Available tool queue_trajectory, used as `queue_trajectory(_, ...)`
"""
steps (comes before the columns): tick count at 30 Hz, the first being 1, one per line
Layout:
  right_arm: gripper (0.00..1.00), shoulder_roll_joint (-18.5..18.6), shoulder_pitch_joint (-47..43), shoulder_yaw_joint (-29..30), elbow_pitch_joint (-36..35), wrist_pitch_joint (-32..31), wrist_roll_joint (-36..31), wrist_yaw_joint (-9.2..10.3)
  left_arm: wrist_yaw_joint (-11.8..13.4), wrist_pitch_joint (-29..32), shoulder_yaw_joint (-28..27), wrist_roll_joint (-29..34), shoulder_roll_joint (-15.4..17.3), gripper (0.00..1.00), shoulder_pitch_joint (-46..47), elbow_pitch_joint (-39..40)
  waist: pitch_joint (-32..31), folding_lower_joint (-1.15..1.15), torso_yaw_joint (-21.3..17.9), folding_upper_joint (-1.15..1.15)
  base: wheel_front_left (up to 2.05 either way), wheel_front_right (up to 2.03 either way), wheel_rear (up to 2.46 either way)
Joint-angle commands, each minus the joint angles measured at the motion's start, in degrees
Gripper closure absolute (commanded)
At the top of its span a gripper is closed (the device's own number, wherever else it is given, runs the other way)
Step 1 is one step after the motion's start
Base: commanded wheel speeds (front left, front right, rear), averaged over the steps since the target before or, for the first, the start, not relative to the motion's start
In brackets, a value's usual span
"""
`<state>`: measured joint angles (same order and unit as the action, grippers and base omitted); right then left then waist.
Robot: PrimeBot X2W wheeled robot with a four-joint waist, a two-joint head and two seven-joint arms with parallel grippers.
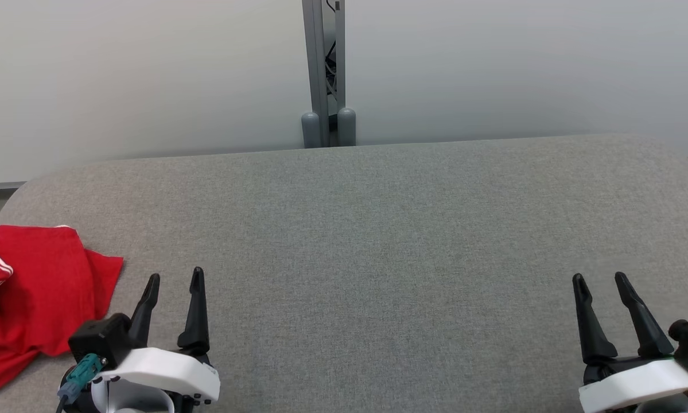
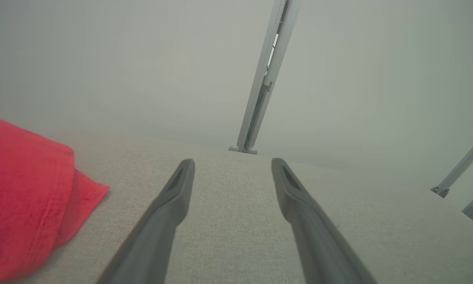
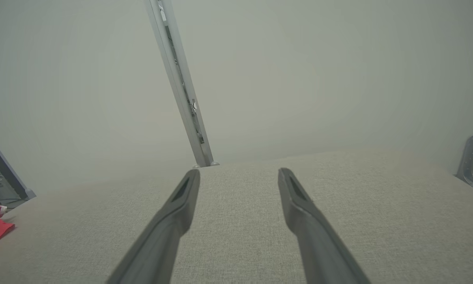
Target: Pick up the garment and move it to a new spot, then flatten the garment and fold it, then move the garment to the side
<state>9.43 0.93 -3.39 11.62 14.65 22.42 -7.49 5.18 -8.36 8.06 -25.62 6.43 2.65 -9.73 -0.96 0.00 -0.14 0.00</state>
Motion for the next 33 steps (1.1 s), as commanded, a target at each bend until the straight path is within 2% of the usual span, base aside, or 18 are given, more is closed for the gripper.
queue_trajectory(1,0.00,0.18,1.08,0.01,0.17,-0.15,-1.62,0.00,-0.32,-0.56,-0.22,0.79,0.17,0.00,1.32,-0.41,-0.01,0.00,-0.01,0.00,0.00,0.00,0.00)
queue_trajectory(13,0.00,-1.56,2.04,-1.29,1.30,-1.72,-6.23,0.00,0.07,-2.58,-0.89,3.96,0.20,0.00,2.04,-4.57,0.10,0.00,0.26,0.00,0.00,0.00,0.00)
queue_trajectory(26,0.00,-3.43,2.62,1.96,2.15,-3.03,-11.43,0.00,-1.12,-4.51,1.63,9.47,0.83,0.00,3.14,-6.87,-0.06,0.00,0.52,0.00,0.00,0.00,0.00)
queue_trajectory(33,0.00,-4.34,3.21,2.37,3.23,-3.27,-11.85,0.00,-1.18,-4.60,2.01,11.19,0.87,0.00,3.49,-7.95,-0.12,0.00,0.44,0.00,0.00,0.00,0.00)
